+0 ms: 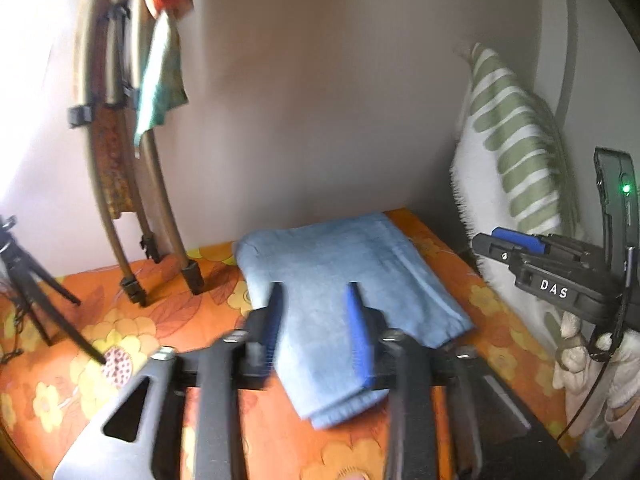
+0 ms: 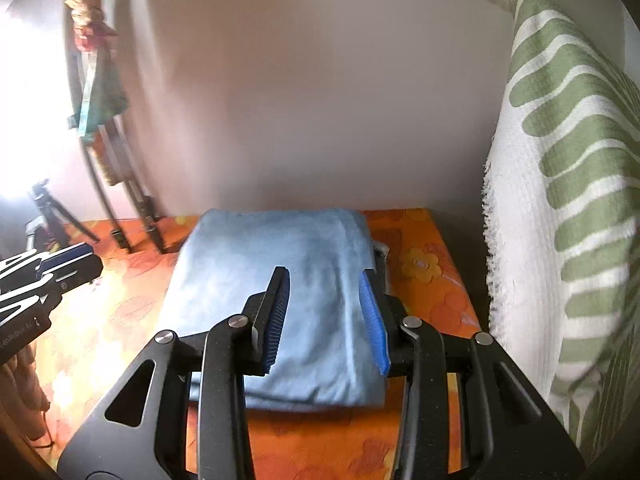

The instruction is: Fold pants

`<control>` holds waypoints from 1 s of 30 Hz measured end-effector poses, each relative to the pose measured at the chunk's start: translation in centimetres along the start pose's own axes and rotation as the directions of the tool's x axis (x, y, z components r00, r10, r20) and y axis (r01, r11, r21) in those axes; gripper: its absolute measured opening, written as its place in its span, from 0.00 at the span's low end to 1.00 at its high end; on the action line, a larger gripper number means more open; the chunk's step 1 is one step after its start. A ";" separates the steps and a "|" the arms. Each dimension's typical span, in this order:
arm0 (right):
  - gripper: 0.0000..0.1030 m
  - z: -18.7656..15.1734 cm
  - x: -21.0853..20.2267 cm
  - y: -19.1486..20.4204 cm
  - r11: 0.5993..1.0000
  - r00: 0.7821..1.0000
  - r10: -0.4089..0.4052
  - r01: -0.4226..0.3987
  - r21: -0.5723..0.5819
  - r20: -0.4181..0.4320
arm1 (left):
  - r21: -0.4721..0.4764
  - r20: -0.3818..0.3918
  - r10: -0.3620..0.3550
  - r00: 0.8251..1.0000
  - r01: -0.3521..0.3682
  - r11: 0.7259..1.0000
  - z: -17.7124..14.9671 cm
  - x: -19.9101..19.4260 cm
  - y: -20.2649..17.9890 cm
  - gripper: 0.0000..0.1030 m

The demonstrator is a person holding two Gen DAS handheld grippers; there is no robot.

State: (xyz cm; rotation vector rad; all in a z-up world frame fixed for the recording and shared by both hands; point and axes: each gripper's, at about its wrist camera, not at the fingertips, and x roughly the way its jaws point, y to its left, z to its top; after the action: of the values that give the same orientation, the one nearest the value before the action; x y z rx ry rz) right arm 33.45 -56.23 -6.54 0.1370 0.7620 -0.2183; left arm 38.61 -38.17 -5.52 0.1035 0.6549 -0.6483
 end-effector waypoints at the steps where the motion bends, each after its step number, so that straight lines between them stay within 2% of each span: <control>1: 0.37 -0.3 -0.8 0.1 1.000 1.000 0.000 0.000 -0.001 0.005 | 0.006 0.014 0.001 1.000 -0.001 1.000 -0.2 -1.0 -0.2 0.42; 4: 0.38 -1.4 -3.7 0.7 1.000 1.000 -0.005 0.006 -0.025 0.022 | 0.017 0.036 -0.001 0.999 0.000 1.000 -1.0 -4.0 -0.7 0.42; 6: 0.45 -2.1 -5.8 1.1 0.999 0.999 -0.005 0.006 -0.043 0.037 | 0.025 0.043 -0.002 0.999 0.001 1.000 -1.4 -5.5 -1.0 0.43; 8: 0.48 -2.7 -7.5 1.4 0.999 0.999 0.007 -0.005 -0.045 0.048 | 0.029 0.057 -0.010 0.998 0.008 1.000 -1.9 -7.7 -1.2 0.51; 13: 0.51 -4.3 -11.0 2.5 0.998 0.998 0.014 -0.010 -0.066 0.054 | 0.044 0.067 -0.005 0.998 0.002 0.999 -3.1 -11.0 -1.6 0.53; 20: 0.69 -6.8 -16.2 4.8 0.997 0.996 0.015 -0.008 -0.081 0.085 | 0.059 0.091 -0.009 0.996 0.004 0.998 -4.6 -15.3 -2.1 0.56; 25: 0.82 -8.7 -20.8 6.9 0.992 0.990 -0.054 0.068 -0.103 0.131 | 0.069 0.126 -0.012 0.992 0.003 0.998 -6.1 -19.8 -1.9 0.56; 27: 0.89 -9.6 -23.1 7.9 0.990 0.983 -0.076 0.094 -0.105 0.166 | 0.084 0.143 -0.006 0.990 -0.006 0.996 -6.8 -21.8 -1.9 0.60; 28: 0.93 -10.1 -24.2 8.5 0.989 0.980 -0.087 0.107 -0.106 0.181 | 0.089 0.154 0.000 0.988 -0.014 0.996 -7.3 -22.9 -1.8 0.64; 30: 0.97 -11.1 -26.2 9.3 0.988 0.974 -0.091 0.114 -0.102 0.208 | 0.085 0.159 -0.003 0.987 -0.010 0.996 -8.1 -24.5 -1.7 0.69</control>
State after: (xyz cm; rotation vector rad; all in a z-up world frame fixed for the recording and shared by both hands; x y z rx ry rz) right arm 9.91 -41.17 4.22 -0.0326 0.5772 -0.2820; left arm 18.43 -24.24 2.83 0.1314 0.4734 -0.6739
